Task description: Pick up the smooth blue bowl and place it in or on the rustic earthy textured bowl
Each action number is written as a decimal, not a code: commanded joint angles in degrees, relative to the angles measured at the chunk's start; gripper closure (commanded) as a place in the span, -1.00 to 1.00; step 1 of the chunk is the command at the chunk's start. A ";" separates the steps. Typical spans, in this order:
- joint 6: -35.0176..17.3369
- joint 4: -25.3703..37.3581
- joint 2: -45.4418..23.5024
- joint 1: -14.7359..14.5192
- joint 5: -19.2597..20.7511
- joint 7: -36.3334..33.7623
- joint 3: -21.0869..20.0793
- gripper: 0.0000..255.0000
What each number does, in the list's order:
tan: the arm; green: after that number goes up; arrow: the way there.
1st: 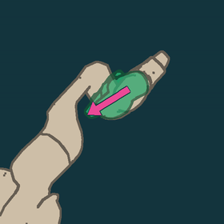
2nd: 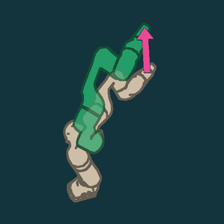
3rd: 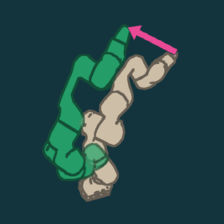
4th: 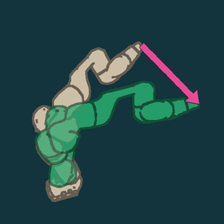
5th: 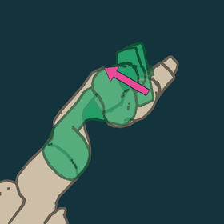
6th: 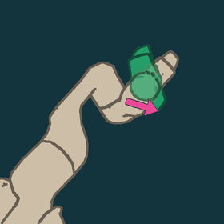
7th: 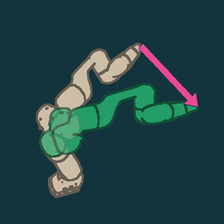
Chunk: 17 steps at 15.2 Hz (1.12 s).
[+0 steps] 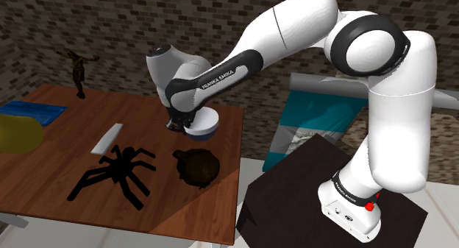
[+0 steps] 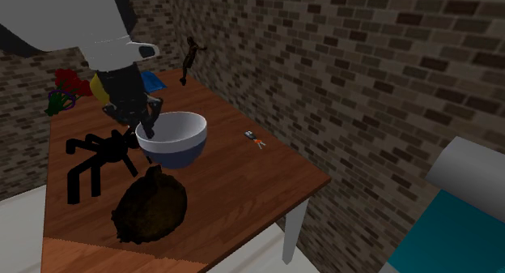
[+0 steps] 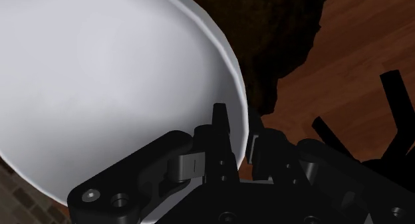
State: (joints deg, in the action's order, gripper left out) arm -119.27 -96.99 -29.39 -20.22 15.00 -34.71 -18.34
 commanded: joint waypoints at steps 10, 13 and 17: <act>-1.14 -0.79 -1.26 -5.83 0.79 -8.01 -1.64 1.00; -2.80 -1.22 -2.55 -6.04 1.36 -8.43 -1.30 1.00; -4.93 -1.61 -4.39 -6.35 2.15 -8.99 -0.80 1.00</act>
State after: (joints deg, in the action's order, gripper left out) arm -123.71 -98.53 -33.39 -26.54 16.97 -43.62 -19.26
